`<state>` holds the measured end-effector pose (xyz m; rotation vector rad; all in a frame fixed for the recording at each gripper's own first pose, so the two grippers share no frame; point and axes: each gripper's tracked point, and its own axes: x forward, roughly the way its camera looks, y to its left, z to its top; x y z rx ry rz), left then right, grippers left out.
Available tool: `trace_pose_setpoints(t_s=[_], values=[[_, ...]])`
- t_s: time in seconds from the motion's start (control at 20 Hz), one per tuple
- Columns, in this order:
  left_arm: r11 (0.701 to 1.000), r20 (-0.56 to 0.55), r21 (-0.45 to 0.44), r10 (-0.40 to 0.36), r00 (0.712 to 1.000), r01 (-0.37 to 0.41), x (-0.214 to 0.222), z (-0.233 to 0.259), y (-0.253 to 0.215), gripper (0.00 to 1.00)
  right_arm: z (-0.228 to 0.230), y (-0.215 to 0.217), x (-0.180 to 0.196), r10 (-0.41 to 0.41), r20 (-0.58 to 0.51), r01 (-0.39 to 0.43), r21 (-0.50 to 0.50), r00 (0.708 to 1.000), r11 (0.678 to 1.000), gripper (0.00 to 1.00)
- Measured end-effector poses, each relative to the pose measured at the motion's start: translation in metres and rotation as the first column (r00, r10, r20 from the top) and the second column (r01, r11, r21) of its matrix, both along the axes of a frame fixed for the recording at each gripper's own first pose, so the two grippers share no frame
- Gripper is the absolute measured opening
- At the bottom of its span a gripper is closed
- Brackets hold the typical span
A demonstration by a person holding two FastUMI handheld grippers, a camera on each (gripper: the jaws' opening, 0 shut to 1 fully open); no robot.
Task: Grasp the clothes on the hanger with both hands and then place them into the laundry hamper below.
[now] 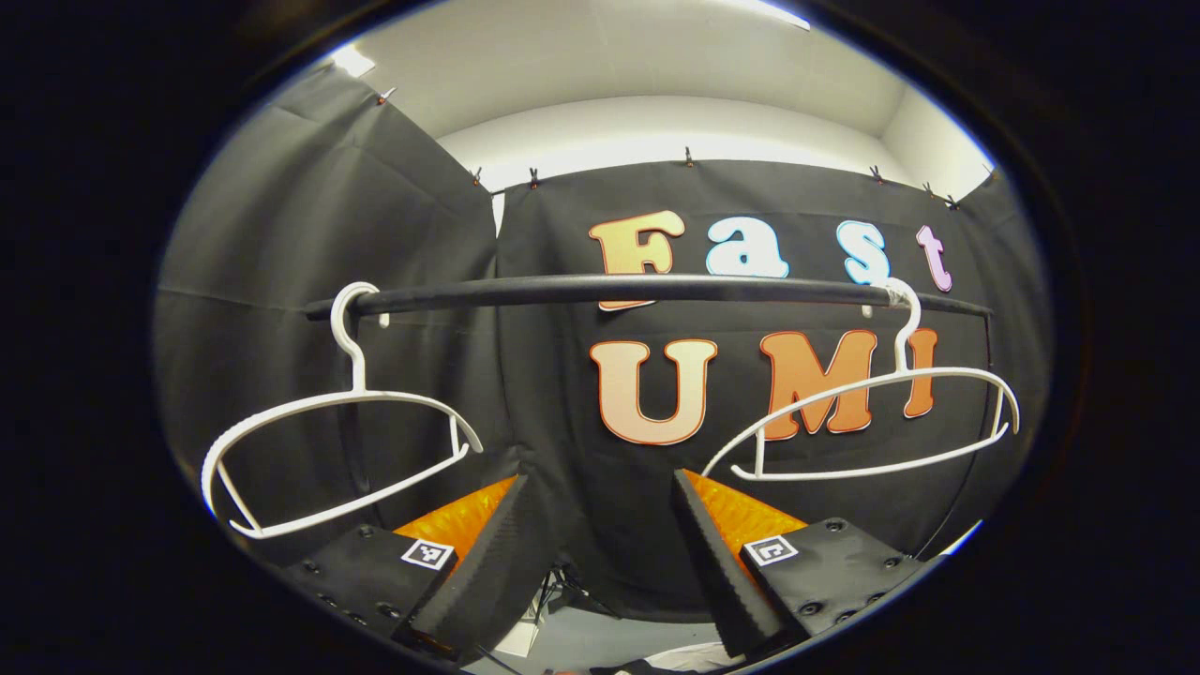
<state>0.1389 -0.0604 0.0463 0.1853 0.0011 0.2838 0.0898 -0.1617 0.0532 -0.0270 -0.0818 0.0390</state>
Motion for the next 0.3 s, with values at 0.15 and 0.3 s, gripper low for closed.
trace_pose_setpoints(t_s=[0.15,0.3], values=[[1.000,-0.011,-0.025,0.005,1.000,-0.006,-0.0033,-0.0064,0.0040,0.96,-0.0048,-0.0006,-0.0014,-0.006,-0.004,0.006,0.011,1.000,1.000,0.94],[0.999,-0.012,-0.045,0.005,1.000,-0.006,-0.0034,-0.0083,0.0075,0.96,-0.0104,0.0000,-0.0035,-0.006,-0.015,0.006,0.017,1.000,1.000,0.94]])
